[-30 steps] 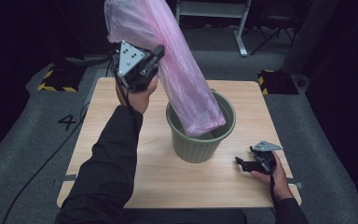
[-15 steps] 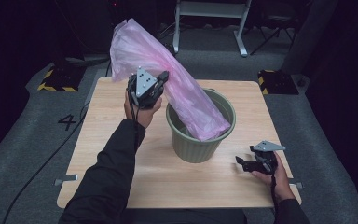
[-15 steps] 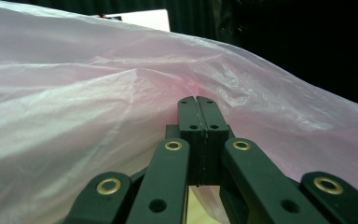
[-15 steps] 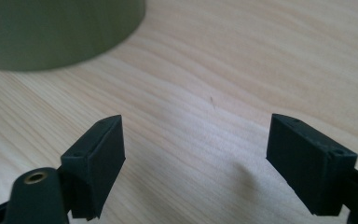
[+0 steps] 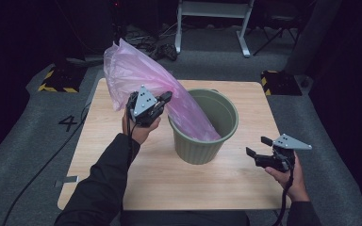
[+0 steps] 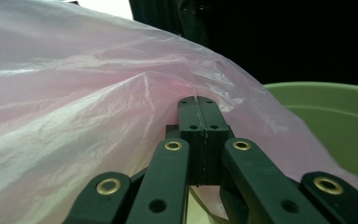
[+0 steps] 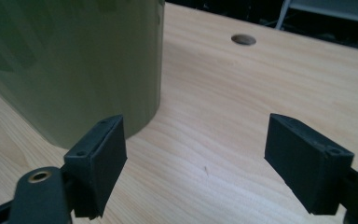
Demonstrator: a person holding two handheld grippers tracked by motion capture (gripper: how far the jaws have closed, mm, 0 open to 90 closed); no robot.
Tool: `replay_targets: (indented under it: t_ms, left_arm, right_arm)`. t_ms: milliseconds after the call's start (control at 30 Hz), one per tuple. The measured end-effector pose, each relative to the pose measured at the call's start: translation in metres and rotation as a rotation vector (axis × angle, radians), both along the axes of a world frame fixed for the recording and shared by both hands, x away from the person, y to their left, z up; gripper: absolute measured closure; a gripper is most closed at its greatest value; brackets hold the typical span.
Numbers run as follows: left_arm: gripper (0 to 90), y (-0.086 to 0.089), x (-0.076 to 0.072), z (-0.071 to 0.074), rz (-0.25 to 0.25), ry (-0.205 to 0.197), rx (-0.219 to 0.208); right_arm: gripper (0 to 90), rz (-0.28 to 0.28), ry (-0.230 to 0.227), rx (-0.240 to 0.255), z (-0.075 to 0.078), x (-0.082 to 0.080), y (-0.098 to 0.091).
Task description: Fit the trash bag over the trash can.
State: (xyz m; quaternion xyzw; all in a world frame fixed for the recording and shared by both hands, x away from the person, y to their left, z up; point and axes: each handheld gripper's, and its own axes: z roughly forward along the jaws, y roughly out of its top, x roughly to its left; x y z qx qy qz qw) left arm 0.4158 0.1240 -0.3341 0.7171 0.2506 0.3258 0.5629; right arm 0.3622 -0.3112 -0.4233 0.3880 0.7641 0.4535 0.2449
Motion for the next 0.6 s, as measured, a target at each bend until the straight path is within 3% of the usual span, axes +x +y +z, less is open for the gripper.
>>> replay_targets:
  t_ms: [367, 600]
  left_arm:
    - [89.8, -0.008, -0.015, -0.006, -0.114, 0.039, 0.022]
    - [89.8, -0.010, -0.021, -0.008, -0.158, 0.055, 0.016]
  right_arm:
    - [21.9, 0.042, -0.084, 0.004, 0.041, -0.009, 0.010]
    - [21.4, 0.106, -0.138, -0.013, 0.072, -0.010, 0.031]
